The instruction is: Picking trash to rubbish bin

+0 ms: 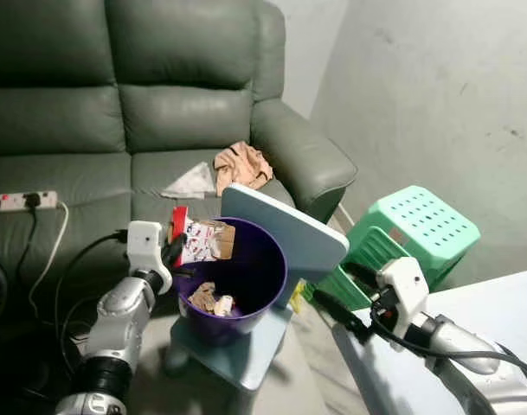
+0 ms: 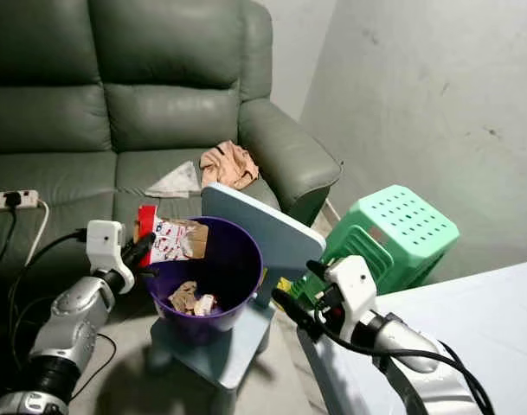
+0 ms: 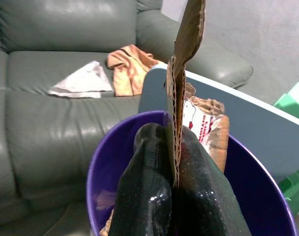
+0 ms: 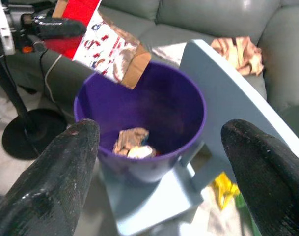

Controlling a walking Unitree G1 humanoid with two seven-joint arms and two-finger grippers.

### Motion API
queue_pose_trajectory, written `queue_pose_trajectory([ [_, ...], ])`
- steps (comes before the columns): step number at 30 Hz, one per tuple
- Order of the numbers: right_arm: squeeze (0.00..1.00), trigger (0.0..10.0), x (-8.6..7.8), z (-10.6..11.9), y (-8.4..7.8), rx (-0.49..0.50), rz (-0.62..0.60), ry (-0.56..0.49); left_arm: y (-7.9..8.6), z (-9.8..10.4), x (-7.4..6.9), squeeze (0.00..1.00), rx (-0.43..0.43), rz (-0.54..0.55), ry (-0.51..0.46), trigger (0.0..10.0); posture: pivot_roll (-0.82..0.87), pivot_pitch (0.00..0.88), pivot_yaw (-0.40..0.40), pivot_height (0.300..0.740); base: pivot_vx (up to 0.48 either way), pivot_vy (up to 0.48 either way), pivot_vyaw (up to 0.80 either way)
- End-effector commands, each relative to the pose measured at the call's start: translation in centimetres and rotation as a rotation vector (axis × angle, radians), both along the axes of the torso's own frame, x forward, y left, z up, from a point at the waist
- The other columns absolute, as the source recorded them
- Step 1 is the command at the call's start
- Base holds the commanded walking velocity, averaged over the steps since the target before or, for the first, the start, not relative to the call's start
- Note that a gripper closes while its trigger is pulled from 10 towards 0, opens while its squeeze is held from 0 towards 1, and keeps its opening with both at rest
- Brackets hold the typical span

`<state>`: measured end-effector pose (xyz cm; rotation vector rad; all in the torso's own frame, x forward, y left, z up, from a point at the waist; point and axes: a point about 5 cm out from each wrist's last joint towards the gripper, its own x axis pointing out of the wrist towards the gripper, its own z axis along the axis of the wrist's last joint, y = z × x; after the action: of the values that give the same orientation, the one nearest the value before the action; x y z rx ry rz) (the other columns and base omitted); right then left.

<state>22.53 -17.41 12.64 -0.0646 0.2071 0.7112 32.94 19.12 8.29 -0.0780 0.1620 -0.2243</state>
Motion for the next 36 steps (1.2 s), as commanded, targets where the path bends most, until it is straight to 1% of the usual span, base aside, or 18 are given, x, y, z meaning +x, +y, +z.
queue_pose_trajectory([
  [1,0.0,10.0,-0.4,0.8,-0.6,-0.012,-0.01,-0.003,-0.4,0.0,0.4,0.0,-0.012,-0.03,0.006,10.0,-0.08,0.176,-0.198,0.74,0.0,0.0,0.0],
  [4,0.0,10.0,-1.1,1.6,-0.8,0.017,-0.018,0.014,-0.5,0.4,0.5,0.0,-0.014,-0.063,-0.006,10.0,-0.1,0.21,-0.211,0.74,0.0,0.0,0.0],
  [6,0.0,10.0,-1.5,2.1,-0.7,0.023,-0.015,0.024,-0.2,0.5,0.8,0.0,-0.021,-0.065,0.0,10.0,-0.1,0.221,-0.214,0.74,0.0,0.0,0.0],
  [11,0.0,10.0,-2.1,3.0,-0.6,0.041,-0.004,0.039,-0.1,0.6,1.2,0.0,-0.026,-0.084,-0.001,10.0,-0.12,0.249,-0.228,0.74,0.0,0.0,0.0],
  [13,0.0,10.0,-2.1,3.3,-0.5,0.043,0.0,0.04,-0.1,0.8,1.3,0.0,-0.045,-0.102,-0.001,10.0,-0.13,0.256,-0.231,0.74,0.0,0.0,0.0],
  [14,0.0,10.0,-2.3,3.5,-0.5,0.045,0.002,0.042,-0.2,0.9,1.4,0.93,-0.063,-0.119,-0.008,10.0,-0.13,0.263,-0.234,0.74,0.0,0.0,0.0],
  [15,0.0,10.0,-2.3,3.5,-0.5,0.045,0.002,0.042,-0.2,0.9,1.4,0.93,-0.063,-0.119,-0.008,10.0,-0.13,0.263,-0.234,0.74,0.0,0.0,0.0],
  [16,0.0,10.0,-2.4,3.7,-0.5,0.049,0.002,0.048,-0.3,1.1,1.5,1.0,-0.073,-0.128,-0.016,10.0,-0.14,0.264,-0.236,0.74,0.0,0.0,0.0],
  [17,0.0,10.0,-2.4,3.9,-0.5,0.051,0.002,0.051,-0.3,1.2,1.5,1.0,-0.083,-0.133,-0.021,10.0,-0.14,0.264,-0.237,0.74,0.0,0.0,0.0],
  [28,0.0,10.0,-2.4,4.4,-0.4,0.067,-0.003,0.065,-0.1,1.4,1.7,1.0,-0.085,-0.144,-0.03,10.0,-0.13,0.265,-0.238,0.74,0.0,0.0,0.0],
  [36,0.0,10.0,-1.9,4.3,-0.1,0.079,-0.011,0.066,0.1,2.0,1.9,1.0,-0.099,-0.139,-0.053,10.0,-0.12,0.244,-0.223,0.74,0.0,0.0,0.0],
])
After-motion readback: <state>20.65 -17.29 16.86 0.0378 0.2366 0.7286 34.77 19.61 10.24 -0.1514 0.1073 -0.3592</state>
